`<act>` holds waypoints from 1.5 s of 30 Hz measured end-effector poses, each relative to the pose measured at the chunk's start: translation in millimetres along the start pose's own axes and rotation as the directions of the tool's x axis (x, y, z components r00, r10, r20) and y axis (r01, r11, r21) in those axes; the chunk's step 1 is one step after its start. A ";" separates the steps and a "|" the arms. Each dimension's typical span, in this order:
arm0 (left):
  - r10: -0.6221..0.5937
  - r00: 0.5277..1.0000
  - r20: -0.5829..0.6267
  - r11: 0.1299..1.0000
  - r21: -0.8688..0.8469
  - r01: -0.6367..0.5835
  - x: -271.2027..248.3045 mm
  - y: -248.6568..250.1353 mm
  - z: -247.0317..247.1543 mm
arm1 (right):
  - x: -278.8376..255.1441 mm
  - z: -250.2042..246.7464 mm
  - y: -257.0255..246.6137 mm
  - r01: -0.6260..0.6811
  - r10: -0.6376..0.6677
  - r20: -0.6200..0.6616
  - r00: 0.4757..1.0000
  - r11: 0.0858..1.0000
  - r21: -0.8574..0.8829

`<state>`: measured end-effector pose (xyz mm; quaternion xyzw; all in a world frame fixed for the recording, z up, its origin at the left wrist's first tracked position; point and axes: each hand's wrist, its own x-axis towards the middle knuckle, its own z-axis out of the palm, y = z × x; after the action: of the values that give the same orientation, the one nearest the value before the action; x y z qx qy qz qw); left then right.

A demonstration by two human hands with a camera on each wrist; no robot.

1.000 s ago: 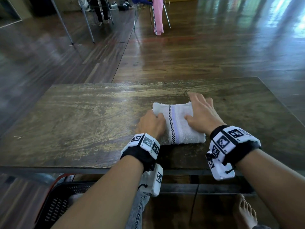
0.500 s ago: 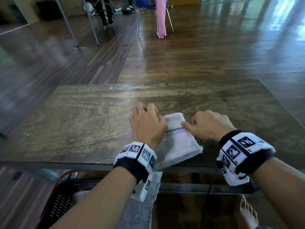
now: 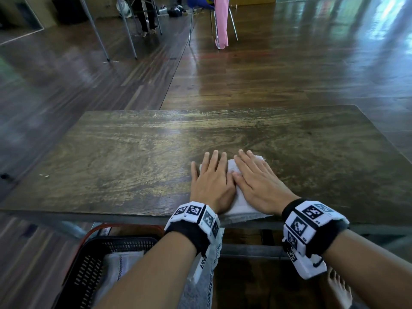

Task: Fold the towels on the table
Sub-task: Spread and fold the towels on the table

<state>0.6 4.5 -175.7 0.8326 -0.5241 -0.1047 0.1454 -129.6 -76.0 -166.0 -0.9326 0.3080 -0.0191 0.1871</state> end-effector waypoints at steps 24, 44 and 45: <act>0.044 0.997 0.065 0.999 -0.033 -0.041 4.2 -12.8 -2.7 | -10.8 10.2 -3.4 -0.186 0.186 -0.047 0.981 0.983 0.000; -0.082 0.994 0.075 0.994 -0.064 0.087 -4.3 -19.6 -4.7 | -27.1 0.5 12.5 -0.319 0.318 0.047 0.947 0.947 0.025; -0.083 0.994 0.075 0.994 -0.070 0.089 -3.9 -20.2 -4.4 | -27.8 0.4 12.5 -0.322 0.320 0.051 0.946 0.947 0.022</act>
<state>17.4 16.9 -178.6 0.8442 -0.4884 -0.1599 0.1522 -159.2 -68.9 -168.7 -0.8673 0.4509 0.0289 0.2089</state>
